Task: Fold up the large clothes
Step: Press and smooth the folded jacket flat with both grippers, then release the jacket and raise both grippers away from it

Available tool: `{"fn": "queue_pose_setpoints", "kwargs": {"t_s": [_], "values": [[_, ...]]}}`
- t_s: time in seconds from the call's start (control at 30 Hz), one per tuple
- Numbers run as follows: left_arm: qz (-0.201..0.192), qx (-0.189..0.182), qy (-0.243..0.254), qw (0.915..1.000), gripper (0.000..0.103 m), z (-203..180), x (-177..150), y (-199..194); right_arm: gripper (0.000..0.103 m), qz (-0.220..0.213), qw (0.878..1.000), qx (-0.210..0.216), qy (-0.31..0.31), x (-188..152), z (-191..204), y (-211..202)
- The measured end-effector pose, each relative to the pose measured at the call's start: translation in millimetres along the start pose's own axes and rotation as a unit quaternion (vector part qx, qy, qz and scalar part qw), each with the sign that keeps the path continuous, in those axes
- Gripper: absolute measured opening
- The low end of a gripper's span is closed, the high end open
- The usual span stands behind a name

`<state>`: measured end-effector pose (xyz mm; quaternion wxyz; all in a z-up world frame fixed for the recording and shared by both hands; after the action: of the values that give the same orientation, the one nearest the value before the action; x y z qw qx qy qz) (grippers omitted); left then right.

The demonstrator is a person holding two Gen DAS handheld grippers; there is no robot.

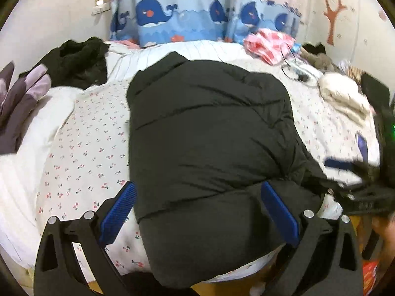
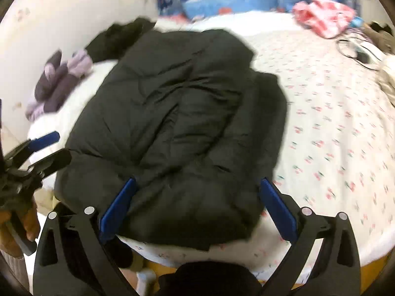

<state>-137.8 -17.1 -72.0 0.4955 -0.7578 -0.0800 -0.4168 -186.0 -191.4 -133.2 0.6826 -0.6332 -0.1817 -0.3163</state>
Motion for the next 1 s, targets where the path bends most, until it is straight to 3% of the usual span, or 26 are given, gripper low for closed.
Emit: {"fn": "queue_pose_setpoints", "kwargs": {"t_s": [0.1, 0.17, 0.3, 0.37, 0.53, 0.63, 0.7, 0.77, 0.9, 1.0], "values": [[0.0, -0.014, -0.039, 0.9991, 0.097, 8, 1, 0, 0.096, 0.017, 0.999, 0.002, 0.049, -18, -22, 0], [0.009, -0.019, -0.054, 0.9983, 0.097, 10, 1, 2, 0.096, -0.006, 0.998, -0.001, 0.065, -13, -23, -11], [0.017, -0.019, -0.048, 0.9985, 0.097, 1, 2, 5, 0.096, -0.05, 0.997, -0.047, 0.045, 8, -15, -34], [0.007, -0.014, -0.039, 0.9991, 0.097, -2, 8, 1, 0.096, -0.05, 0.996, -0.069, 0.025, 21, -1, -35], [-0.054, 0.013, -0.042, 0.9976, 0.097, 0, 26, -15, 0.096, -0.069, 0.995, -0.079, 0.004, 45, 24, -31], [-0.068, 0.037, -0.046, 0.996, 0.097, 9, 30, -12, 0.096, -0.03, 0.996, -0.083, 0.004, 54, 34, 7], [-0.041, 0.059, -0.043, 0.9965, 0.097, 17, 27, 0, 0.096, 0.021, 0.997, -0.071, -0.001, 47, 45, 46], [-0.018, 0.076, -0.039, 0.9962, 0.097, 23, 21, 12, 0.096, 0.032, 0.998, -0.053, 0.016, 42, 46, 56], [-0.011, 0.068, -0.033, 0.9971, 0.097, 22, 16, 17, 0.096, 0.007, 0.997, -0.077, -0.004, 50, 46, 43], [-0.021, 0.069, -0.033, 0.9968, 0.097, 20, 19, 9, 0.096, -0.047, 0.994, -0.096, -0.013, 62, 51, 13]]}}
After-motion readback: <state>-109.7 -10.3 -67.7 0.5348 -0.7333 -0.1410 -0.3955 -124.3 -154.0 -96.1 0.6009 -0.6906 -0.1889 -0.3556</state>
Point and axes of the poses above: each gripper's, at about its wrist camera, not at the fingertips, and y roughly the way its jaws point, z to its left, x to its top, the point moved 8 cm from there along y, roughly the way its jaws point, and after that the axes turned 13 degrees about -x, right-handed, at the moved point
